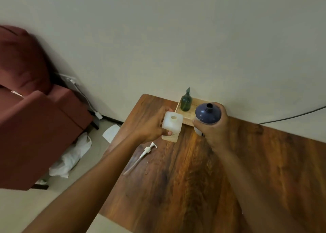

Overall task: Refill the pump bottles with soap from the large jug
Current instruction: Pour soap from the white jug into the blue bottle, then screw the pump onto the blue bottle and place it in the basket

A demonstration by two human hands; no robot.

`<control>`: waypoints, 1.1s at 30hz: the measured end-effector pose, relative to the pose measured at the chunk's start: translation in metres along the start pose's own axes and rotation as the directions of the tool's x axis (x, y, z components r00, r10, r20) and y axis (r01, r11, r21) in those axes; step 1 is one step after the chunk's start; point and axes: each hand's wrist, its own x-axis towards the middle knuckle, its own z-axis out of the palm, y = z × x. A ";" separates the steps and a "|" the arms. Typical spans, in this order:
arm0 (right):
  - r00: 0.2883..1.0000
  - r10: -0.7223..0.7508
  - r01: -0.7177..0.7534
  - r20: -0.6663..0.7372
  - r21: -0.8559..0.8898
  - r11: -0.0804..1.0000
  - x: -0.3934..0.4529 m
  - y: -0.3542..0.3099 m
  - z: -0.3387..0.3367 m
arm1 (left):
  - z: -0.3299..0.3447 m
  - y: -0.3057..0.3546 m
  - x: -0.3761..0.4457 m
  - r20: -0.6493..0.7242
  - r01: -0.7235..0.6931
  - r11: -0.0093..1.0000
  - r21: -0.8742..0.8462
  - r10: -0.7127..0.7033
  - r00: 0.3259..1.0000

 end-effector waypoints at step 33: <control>0.992 0.125 -0.126 -0.027 -0.040 0.991 -0.020 0.066 0.050 | 0.076 -0.171 0.019 0.150 0.157 0.949 -0.274 -0.119 0.982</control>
